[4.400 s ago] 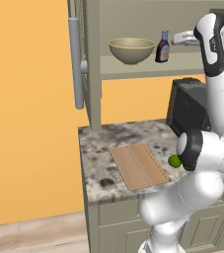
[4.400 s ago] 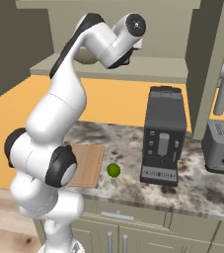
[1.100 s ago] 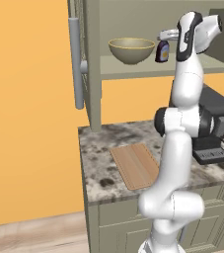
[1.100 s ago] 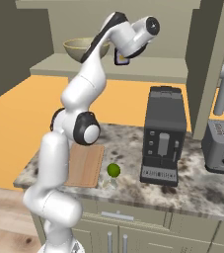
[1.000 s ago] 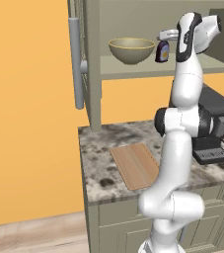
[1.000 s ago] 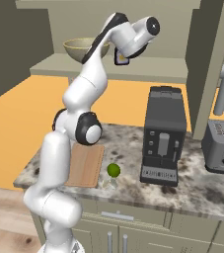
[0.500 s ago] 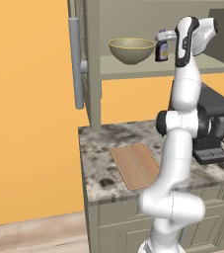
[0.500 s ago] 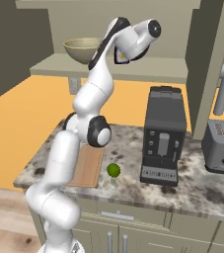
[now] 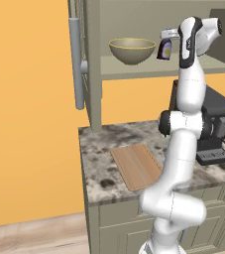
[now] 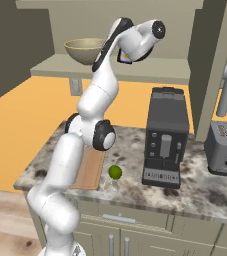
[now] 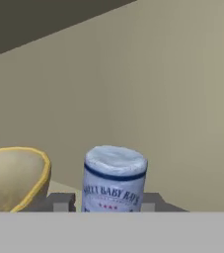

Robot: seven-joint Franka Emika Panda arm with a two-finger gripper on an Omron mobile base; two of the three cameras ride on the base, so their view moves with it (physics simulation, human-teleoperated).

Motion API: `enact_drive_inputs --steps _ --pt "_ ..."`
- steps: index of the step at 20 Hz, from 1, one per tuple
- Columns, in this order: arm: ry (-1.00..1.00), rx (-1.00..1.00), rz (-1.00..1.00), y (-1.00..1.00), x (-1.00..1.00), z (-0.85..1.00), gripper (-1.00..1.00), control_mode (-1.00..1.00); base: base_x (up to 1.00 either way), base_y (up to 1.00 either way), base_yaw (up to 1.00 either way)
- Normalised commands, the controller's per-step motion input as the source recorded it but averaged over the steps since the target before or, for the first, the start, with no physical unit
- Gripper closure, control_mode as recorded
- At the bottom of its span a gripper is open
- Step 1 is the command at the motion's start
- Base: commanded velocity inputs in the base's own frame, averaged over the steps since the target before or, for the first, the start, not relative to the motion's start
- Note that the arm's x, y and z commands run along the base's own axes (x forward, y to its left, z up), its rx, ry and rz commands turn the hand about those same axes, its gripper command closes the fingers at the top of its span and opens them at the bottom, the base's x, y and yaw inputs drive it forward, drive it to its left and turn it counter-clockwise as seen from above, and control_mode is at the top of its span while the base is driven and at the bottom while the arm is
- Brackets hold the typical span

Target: Open the cabinet. Place the bowl and condiment on the counter. Then place the lime and garlic on the cutting board.

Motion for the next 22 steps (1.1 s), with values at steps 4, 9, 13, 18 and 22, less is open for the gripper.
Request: enact_drive_inputs --steps 4,9,13,18,22 --pt "-0.01 0.10 -0.02 -0.90 -0.69 0.14 1.00 -1.00 0.00 0.00 0.00" --pt "-0.07 0.08 -0.02 -0.69 -0.94 0.01 1.00 -1.00 0.00 0.00 0.00" --pt "-0.20 0.03 -0.02 -0.03 -1.00 0.02 1.00 -1.00 0.00 0.00 0.00" --pt "-0.31 -0.04 -0.10 0.89 -1.00 0.00 1.00 -1.00 0.00 0.00 0.00" --pt "-0.35 -0.19 -0.02 1.00 -1.00 0.00 1.00 -1.00 0.00 0.00 0.00"
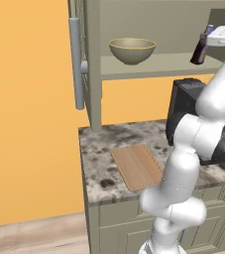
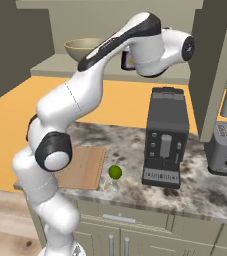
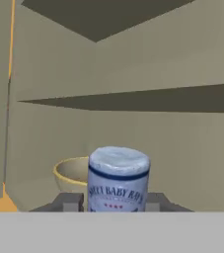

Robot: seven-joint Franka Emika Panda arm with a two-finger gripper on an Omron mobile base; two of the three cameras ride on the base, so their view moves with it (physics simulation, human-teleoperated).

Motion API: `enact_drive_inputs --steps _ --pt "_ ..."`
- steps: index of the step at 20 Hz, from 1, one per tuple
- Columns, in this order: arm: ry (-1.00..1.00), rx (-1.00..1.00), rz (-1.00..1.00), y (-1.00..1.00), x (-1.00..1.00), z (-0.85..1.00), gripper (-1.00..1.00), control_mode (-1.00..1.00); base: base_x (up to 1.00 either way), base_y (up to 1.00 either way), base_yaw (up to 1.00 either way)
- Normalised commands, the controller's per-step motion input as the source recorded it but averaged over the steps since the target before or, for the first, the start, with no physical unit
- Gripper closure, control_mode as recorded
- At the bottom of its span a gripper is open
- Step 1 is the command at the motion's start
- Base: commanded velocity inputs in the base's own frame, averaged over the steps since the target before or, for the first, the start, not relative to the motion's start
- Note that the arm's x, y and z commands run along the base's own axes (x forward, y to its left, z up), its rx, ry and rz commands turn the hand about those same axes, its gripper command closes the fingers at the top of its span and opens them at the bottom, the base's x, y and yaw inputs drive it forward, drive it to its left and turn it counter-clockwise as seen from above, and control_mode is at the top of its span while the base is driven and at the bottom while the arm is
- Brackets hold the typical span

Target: Open the cabinet. Place the bowl and condiment on the counter. Then place the lime and garlic on the cutting board.

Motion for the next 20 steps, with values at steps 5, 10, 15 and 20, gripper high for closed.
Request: enact_drive_inputs --steps 5,10,15,20 --pt "-0.24 -0.30 0.00 1.00 -1.00 -0.33 1.00 -1.00 0.00 0.00 0.00" --pt "-0.09 -0.27 0.00 1.00 -0.99 -0.35 1.00 -1.00 0.00 0.00 0.00" --pt "0.00 -0.06 -0.03 1.00 -0.84 -0.11 1.00 -1.00 0.00 0.00 0.00" --pt "0.05 -0.06 -0.01 0.31 -0.06 -0.17 1.00 -1.00 0.00 0.00 0.00"
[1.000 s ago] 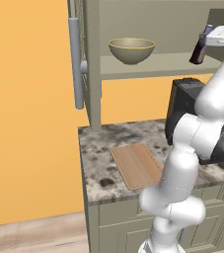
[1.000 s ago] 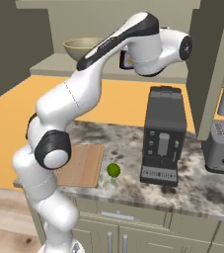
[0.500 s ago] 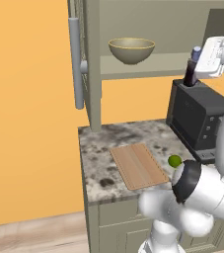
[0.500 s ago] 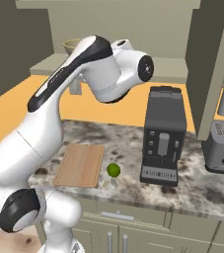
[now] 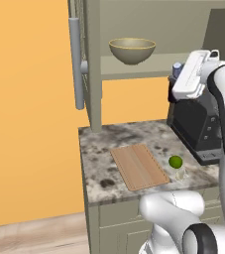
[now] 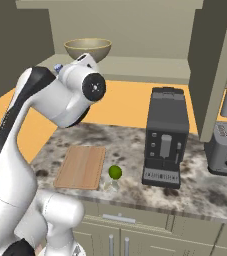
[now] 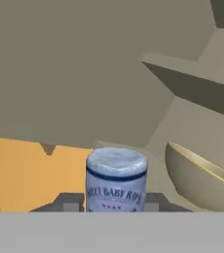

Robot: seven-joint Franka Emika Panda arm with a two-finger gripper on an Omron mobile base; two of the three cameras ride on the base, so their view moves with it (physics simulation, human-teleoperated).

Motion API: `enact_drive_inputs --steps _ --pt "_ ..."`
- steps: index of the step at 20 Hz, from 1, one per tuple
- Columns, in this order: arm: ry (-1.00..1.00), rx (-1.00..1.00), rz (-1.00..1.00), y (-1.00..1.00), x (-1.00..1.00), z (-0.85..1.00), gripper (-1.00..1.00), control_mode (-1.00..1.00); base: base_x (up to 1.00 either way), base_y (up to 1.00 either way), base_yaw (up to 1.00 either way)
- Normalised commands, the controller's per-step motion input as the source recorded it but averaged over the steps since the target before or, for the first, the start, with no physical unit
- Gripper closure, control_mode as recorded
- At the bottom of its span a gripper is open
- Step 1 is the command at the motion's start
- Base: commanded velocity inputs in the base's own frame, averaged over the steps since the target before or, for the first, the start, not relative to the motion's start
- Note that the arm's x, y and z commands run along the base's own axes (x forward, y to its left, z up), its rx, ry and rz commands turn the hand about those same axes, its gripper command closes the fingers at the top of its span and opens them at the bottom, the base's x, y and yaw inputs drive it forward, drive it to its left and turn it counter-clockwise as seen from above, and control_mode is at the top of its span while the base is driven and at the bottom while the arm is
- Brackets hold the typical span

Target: Open the cabinet. Place the bowl and condiment on the counter. Then place the lime and garlic on the cutting board.

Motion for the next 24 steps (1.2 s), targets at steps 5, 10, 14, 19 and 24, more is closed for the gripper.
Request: enact_drive_inputs --steps 5,10,14,19,24 --pt "0.03 -0.05 0.00 0.00 0.00 -0.22 1.00 -1.00 0.00 0.00 0.00" --pt "0.13 0.12 0.00 0.10 0.00 -0.57 1.00 -1.00 0.00 0.00 0.00" --pt "0.25 0.16 0.00 0.29 0.11 -0.49 1.00 -1.00 0.00 0.00 0.00" --pt "0.16 0.18 0.00 0.18 0.22 -0.36 1.00 -1.00 0.00 0.00 0.00" --pt "0.00 0.14 -0.03 0.13 0.32 -0.13 1.00 -1.00 0.00 0.00 0.00"
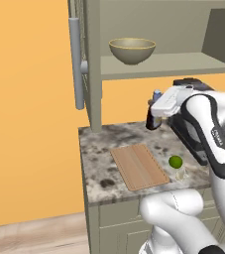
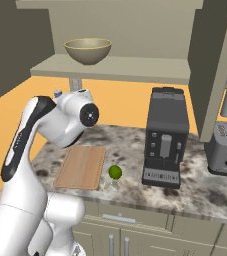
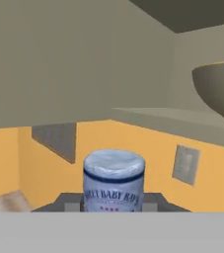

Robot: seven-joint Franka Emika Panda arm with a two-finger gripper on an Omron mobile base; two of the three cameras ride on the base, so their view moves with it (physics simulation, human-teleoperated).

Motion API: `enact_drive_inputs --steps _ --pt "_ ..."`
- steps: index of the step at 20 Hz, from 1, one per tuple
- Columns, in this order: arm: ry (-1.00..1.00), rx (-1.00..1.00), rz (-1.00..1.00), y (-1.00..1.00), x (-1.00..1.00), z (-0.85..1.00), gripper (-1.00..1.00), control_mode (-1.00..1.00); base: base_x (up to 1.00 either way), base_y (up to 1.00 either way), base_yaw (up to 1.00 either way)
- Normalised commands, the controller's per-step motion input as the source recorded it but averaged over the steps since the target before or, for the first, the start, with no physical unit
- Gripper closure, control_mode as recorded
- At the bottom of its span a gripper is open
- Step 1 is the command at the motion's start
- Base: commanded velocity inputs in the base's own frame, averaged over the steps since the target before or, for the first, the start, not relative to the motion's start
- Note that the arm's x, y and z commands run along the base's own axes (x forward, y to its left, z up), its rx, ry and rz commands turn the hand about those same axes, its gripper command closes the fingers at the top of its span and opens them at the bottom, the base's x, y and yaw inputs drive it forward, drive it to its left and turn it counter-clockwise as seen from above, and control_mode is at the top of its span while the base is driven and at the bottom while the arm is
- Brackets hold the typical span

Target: Open the cabinet. Place the bowl and condiment on the counter. Then place the lime and garlic on the cutting board.

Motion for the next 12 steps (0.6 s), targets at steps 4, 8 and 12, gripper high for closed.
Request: enact_drive_inputs --steps 4,8,12 --pt "-0.10 0.18 -0.12 0.01 0.42 0.00 1.00 -1.00 0.00 0.00 0.00" --pt "-0.01 0.06 -0.09 0.08 0.45 0.00 1.00 -1.00 0.00 0.00 0.00" --pt "0.00 0.01 -0.09 0.13 0.31 0.00 1.00 -1.00 0.00 0.00 0.00"
